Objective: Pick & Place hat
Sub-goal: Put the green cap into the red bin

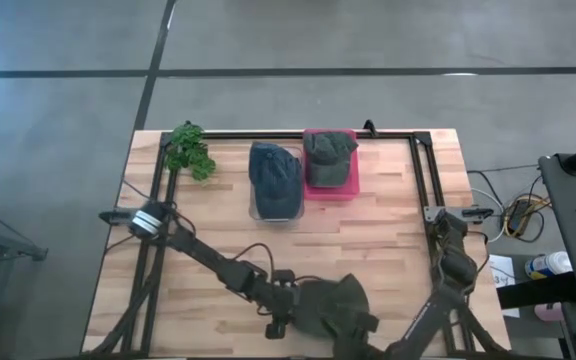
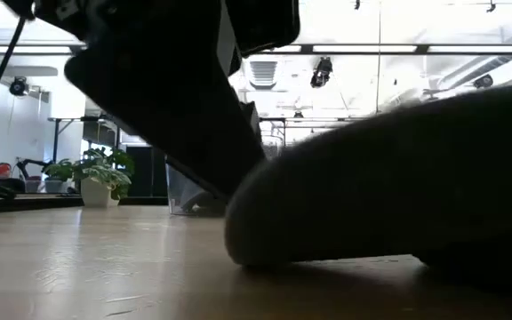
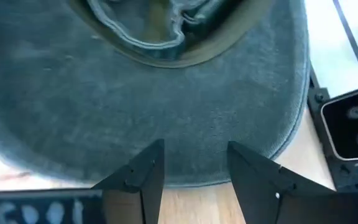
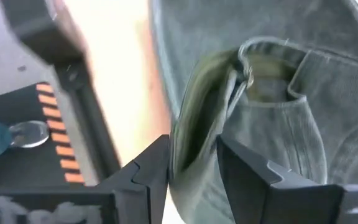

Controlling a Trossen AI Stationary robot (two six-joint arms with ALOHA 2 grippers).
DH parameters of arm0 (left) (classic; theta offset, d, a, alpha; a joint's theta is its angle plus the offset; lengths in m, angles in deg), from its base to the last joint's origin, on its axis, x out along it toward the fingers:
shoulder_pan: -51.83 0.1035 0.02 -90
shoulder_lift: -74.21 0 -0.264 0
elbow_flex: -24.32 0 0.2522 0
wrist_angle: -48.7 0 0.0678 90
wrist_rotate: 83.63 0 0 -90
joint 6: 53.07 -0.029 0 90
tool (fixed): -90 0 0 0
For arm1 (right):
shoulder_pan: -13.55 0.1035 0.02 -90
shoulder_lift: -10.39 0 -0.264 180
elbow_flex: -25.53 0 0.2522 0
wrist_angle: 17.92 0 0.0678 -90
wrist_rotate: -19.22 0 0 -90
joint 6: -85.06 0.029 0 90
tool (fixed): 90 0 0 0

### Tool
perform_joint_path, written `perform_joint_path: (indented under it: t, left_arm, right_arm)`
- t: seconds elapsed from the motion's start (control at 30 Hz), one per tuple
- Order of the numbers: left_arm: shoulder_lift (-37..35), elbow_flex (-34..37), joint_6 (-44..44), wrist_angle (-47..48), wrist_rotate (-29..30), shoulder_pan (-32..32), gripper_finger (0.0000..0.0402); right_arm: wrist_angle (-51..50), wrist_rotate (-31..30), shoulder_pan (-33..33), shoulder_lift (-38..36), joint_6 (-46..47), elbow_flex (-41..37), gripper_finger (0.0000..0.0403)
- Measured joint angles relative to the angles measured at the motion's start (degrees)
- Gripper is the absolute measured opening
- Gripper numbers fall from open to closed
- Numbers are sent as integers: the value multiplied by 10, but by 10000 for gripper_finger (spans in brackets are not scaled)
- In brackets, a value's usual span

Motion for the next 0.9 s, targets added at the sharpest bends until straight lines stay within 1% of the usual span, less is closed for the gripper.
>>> perform_joint_path:
  t: [0.1,0.2,0.3,0.4,0.53,0.7,0.83,0.9]
  left_arm:
    - [5,-3,-21,1,-9,1,167]
    - [4,-2,-44,-4,-3,6,167]
    - [3,-7,-46,2,-1,15,167]
    - [2,-26,-51,-2,2,23,167]
    - [1,-47,-66,1,1,28,167]
    - [0,-76,-96,41,2,35,167]
    - [0,-82,-101,55,8,40,167]
    - [0,-82,-100,55,9,41,167]
  right_arm:
    - [0,-14,-15,0,-21,-1,130]
    - [-10,-34,-27,-3,-31,-2,130]
    - [-23,-45,-35,-7,-35,-2,130]
    - [-25,-37,-42,-8,-57,-17,128]
    - [-24,-11,-49,-8,-87,-45,110]
    - [-24,-10,-46,-21,-140,-47,91]
    - [-22,-21,-30,-36,-186,-35,91]
    - [-25,-31,-15,-38,-187,-32,95]
